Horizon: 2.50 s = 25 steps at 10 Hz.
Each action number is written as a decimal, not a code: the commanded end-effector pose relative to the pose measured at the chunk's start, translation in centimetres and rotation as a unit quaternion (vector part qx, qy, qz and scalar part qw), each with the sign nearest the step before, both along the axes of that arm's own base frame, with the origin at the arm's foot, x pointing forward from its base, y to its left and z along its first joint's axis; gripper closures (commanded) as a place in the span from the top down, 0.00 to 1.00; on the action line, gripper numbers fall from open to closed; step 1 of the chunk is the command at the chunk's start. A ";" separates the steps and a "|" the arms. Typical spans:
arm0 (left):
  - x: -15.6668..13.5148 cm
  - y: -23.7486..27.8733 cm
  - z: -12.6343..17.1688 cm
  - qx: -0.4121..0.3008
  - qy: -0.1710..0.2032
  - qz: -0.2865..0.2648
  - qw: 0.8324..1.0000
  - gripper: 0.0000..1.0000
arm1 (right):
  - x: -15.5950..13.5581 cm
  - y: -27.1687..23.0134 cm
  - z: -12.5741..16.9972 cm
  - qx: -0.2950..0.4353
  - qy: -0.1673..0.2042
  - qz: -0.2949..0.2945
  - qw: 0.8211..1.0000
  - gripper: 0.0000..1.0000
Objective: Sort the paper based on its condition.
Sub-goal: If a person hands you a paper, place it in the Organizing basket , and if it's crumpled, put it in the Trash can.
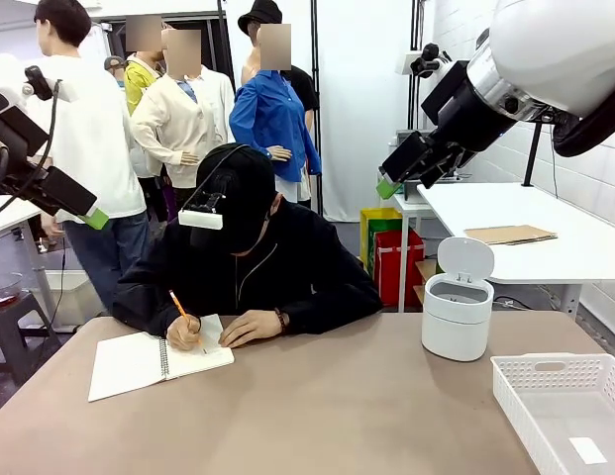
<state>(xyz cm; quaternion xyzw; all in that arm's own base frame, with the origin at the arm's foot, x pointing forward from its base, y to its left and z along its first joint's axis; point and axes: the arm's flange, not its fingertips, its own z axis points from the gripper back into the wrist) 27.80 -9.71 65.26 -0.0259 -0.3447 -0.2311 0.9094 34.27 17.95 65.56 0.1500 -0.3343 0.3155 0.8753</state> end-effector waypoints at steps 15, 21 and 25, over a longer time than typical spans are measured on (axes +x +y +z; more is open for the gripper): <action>0.0 0.0 0.1 -0.001 -0.001 -0.001 1.000 1.00 | -0.1 0.0 0.0 0.001 0.001 -0.001 1.000 1.00; 0.0 0.0 0.1 -0.001 -0.001 -0.001 1.000 1.00 | -0.1 0.0 0.0 0.001 0.001 -0.001 1.000 1.00; 0.0 0.0 0.1 -0.001 -0.001 -0.001 1.000 1.00 | -0.1 0.0 0.0 0.001 0.001 -0.001 1.000 1.00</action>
